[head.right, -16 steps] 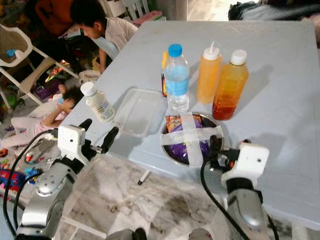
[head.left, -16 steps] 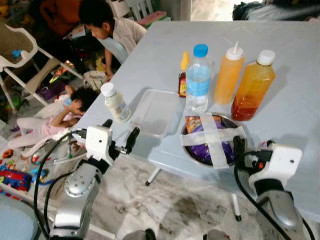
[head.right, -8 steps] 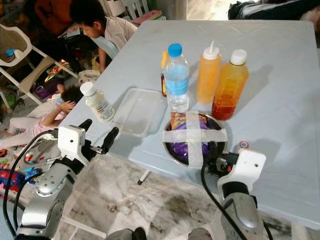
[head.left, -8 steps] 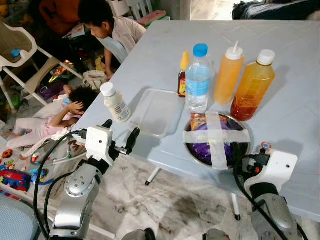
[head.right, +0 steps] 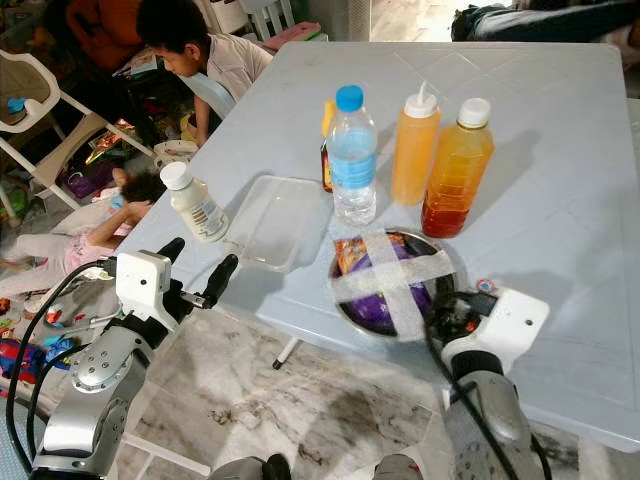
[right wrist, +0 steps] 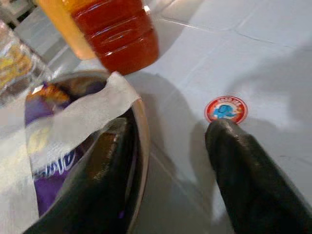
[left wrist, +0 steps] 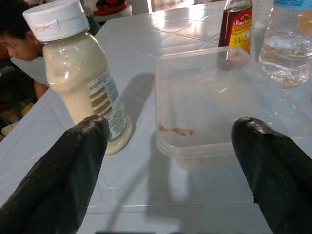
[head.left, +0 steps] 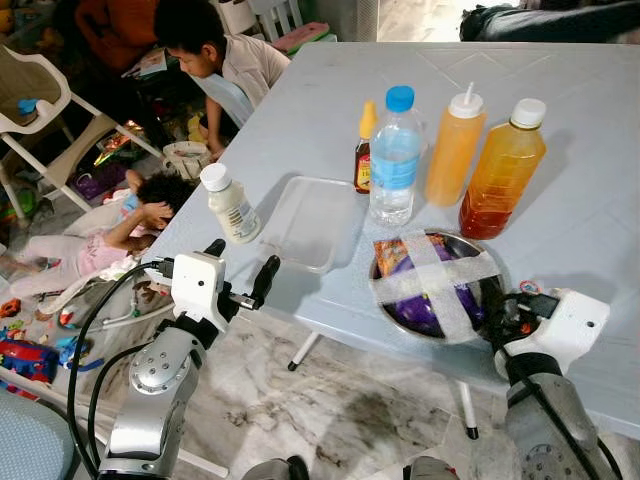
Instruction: Restocking fridge
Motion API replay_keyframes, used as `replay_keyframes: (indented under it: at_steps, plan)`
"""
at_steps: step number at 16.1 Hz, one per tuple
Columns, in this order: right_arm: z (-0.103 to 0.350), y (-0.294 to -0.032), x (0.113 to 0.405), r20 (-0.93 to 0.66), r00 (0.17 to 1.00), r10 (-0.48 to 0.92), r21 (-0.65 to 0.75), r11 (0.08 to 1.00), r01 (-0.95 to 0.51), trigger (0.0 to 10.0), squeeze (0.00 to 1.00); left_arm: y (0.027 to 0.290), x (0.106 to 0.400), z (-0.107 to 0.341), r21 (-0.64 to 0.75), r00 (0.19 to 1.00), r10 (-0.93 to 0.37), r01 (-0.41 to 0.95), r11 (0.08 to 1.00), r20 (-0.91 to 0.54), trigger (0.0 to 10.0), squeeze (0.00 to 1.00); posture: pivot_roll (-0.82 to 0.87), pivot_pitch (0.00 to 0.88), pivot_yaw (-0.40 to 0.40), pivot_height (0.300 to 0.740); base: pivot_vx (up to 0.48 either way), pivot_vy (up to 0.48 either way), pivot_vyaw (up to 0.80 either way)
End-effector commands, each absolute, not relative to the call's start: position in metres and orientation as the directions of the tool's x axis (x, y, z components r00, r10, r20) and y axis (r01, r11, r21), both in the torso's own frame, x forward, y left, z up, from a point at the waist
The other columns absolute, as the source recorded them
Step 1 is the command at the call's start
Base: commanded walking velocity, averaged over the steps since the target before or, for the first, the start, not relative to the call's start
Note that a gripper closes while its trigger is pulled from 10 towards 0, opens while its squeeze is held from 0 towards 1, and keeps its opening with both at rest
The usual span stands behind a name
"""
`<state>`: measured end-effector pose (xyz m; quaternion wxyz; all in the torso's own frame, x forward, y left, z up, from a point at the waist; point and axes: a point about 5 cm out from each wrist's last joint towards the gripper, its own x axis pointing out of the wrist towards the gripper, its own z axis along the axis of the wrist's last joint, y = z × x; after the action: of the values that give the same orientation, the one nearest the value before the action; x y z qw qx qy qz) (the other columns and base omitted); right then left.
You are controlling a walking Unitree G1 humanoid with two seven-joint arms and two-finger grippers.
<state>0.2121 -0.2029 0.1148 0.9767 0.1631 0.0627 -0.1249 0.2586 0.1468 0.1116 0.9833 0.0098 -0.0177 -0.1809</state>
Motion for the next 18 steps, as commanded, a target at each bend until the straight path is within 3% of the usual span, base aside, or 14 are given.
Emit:
replay_keyframes:
  at_steps: [1,11,18]
  plan:
    - [0.091,-0.205,0.206,-0.307,0.921,-0.241,0.317,0.887,0.337,0.0,0.0,0.151,0.257,0.114,0.037,0.936,-0.351,0.349,0.936,0.03,10.0,0.0,-0.09,0.137,0.187,0.74,0.0,0.0,0.0]
    - [0.092,-0.229,0.228,-0.374,0.891,-0.256,0.309,0.872,0.38,0.0,0.0,0.151,0.257,0.113,0.035,0.934,-0.356,0.355,0.934,0.031,10.0,0.0,-0.09,0.13,0.177,0.74,0.0,0.0,0.0]
    - [0.087,-0.234,0.228,-0.421,0.867,-0.267,0.322,0.849,0.418,0.0,0.0,0.15,0.247,0.113,-0.008,0.872,-0.489,0.489,0.872,0.03,10.0,0.0,-0.09,0.134,0.176,0.74,0.0,0.0,0.0]
